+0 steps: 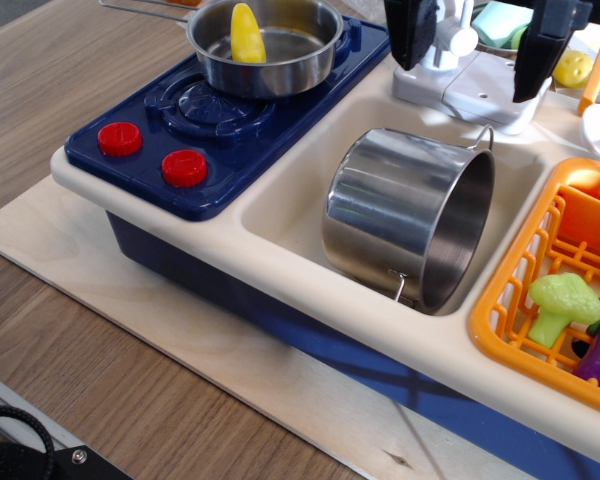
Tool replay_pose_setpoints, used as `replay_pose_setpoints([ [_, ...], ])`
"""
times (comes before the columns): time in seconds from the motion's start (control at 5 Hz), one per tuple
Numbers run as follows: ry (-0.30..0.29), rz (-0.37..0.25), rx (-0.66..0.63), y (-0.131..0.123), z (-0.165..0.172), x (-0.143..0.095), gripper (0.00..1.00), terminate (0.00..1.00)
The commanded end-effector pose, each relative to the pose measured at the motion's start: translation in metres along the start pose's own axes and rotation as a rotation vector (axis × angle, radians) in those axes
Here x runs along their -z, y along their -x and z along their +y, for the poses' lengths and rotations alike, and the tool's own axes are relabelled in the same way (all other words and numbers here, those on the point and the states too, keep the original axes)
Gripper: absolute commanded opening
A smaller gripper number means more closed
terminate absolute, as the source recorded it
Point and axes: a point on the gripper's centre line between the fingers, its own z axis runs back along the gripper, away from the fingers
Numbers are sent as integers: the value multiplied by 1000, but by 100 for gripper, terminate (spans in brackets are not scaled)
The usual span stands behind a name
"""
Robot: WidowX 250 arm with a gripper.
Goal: Flip pot upright which is in sink
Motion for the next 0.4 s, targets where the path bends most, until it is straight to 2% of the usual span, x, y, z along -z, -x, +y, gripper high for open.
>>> replay_pose_setpoints([
  [0.0,0,0,0,0,0,0,100,0],
  [0.2,-122,-40,62,2,-15,12,100,0],
])
